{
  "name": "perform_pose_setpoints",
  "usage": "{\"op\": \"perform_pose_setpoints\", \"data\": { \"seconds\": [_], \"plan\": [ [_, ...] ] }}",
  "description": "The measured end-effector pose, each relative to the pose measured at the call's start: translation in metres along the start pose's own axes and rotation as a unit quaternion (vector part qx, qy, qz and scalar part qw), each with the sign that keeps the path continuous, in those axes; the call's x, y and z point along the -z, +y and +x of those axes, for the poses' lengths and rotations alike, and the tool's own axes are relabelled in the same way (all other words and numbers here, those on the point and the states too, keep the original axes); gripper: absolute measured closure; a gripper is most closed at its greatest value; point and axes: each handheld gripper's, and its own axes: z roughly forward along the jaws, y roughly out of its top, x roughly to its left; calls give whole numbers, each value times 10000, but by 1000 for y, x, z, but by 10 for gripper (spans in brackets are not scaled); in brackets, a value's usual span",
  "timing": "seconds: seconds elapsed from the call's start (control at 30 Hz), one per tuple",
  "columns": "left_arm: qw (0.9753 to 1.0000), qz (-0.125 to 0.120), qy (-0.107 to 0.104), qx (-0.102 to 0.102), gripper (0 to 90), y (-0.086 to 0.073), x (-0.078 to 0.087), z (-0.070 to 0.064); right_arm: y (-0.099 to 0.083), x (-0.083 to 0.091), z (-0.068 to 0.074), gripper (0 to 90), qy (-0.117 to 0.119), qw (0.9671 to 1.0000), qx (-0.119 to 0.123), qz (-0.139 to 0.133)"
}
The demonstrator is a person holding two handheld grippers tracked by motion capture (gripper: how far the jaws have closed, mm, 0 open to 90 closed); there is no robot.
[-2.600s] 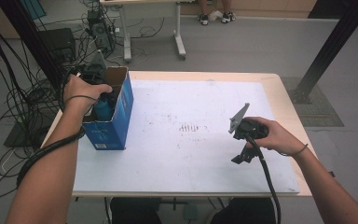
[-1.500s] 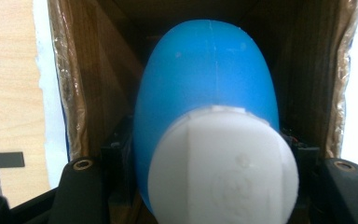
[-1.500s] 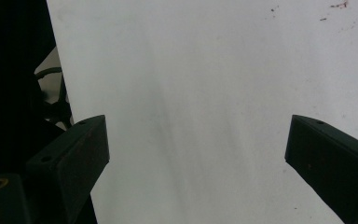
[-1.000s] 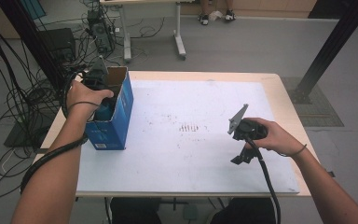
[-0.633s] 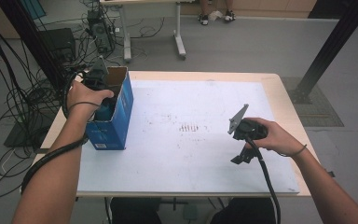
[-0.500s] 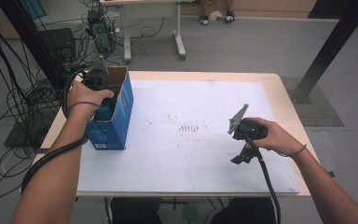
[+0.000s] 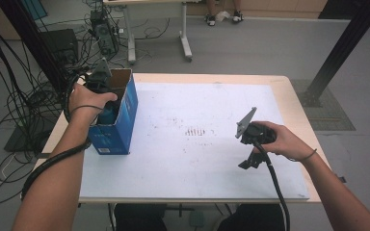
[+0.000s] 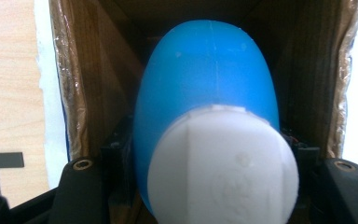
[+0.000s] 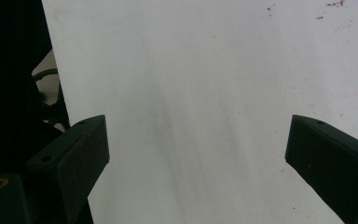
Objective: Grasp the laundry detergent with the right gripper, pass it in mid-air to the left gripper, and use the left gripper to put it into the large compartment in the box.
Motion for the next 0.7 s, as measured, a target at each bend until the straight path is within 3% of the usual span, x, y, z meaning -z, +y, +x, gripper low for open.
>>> {"op": "perform_pose_setpoints", "data": {
  "seconds": [0.7],
  "plan": [
    [10000, -17, -15, -1, 376, -1, 0, 1, 1, 0, 2, 63, -2, 10000, -9, 46]
  ]
}}
